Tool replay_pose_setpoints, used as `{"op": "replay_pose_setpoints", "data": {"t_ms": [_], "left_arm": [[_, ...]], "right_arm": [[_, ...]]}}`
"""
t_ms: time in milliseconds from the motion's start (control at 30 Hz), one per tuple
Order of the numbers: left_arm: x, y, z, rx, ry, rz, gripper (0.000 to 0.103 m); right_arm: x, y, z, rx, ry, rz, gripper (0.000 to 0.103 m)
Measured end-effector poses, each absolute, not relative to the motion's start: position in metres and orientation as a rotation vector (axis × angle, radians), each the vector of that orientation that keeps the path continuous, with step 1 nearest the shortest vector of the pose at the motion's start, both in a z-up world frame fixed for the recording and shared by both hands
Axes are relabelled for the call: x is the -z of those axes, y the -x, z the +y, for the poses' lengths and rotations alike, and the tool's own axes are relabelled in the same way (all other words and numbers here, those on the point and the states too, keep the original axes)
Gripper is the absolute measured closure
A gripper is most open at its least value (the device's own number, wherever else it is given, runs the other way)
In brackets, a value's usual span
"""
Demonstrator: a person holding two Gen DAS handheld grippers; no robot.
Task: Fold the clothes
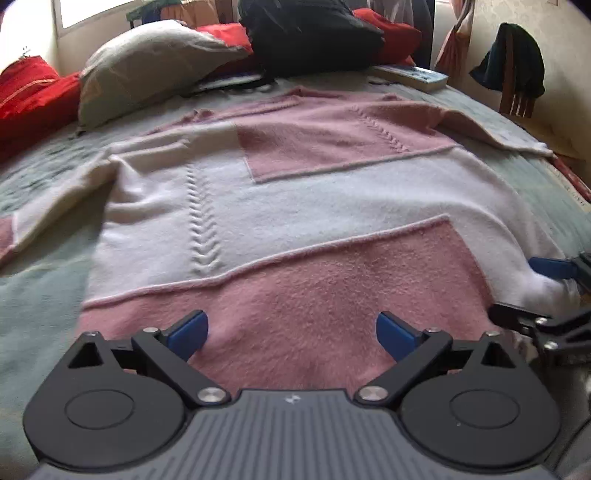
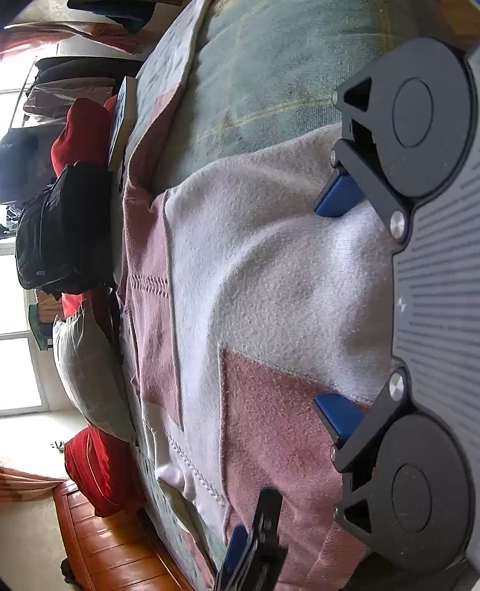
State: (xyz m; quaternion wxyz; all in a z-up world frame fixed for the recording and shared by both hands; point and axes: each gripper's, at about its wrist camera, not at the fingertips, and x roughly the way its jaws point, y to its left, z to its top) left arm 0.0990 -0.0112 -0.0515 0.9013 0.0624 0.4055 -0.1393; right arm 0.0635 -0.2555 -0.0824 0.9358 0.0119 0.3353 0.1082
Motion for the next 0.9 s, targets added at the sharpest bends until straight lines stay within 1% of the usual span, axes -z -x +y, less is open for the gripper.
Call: {"op": "replay_pose_setpoints", "data": {"t_ms": [133, 300, 400, 533, 633, 700, 733, 800, 900], "left_arm": [[0.028, -0.110, 0.003, 0.311, -0.091, 0.781, 0.006], [0.016, -0.159, 0.025, 0.341, -0.038, 0.753, 0.006], [0.023, -0.201, 0.042, 0.409, 0.055, 0.772, 0.006], [0.043, -0.249, 0.055, 0.492, 0.164, 0.798, 0.006], [0.061, -0.279, 0.078, 0.407, 0.286, 0.811, 0.006], [0.068, -0.288, 0.097, 0.318, 0.305, 0.795, 0.009], [0.072, -0.293, 0.107, 0.274, 0.314, 0.787, 0.016], [0.076, -0.299, 0.121, 0.210, 0.326, 0.777, 0.017], [0.067, -0.295, 0.116, 0.214, 0.267, 0.792, 0.017]], "right_arm": [[0.079, -0.064, -0.254, -0.222, -0.015, 0.697, 0.000], [0.065, -0.059, -0.254, -0.244, -0.012, 0.686, 0.000], [0.052, -0.059, -0.255, -0.276, -0.041, 0.666, 0.000], [0.040, -0.070, -0.248, -0.282, -0.004, 0.647, 0.000], [0.037, -0.083, -0.244, -0.268, 0.022, 0.651, 0.000], [0.038, -0.093, -0.244, -0.260, 0.033, 0.662, 0.000], [0.038, -0.097, -0.246, -0.255, 0.039, 0.671, 0.000], [0.039, -0.107, -0.252, -0.247, 0.050, 0.687, 0.000], [0.035, -0.121, -0.264, -0.239, 0.039, 0.698, 0.000]]}}
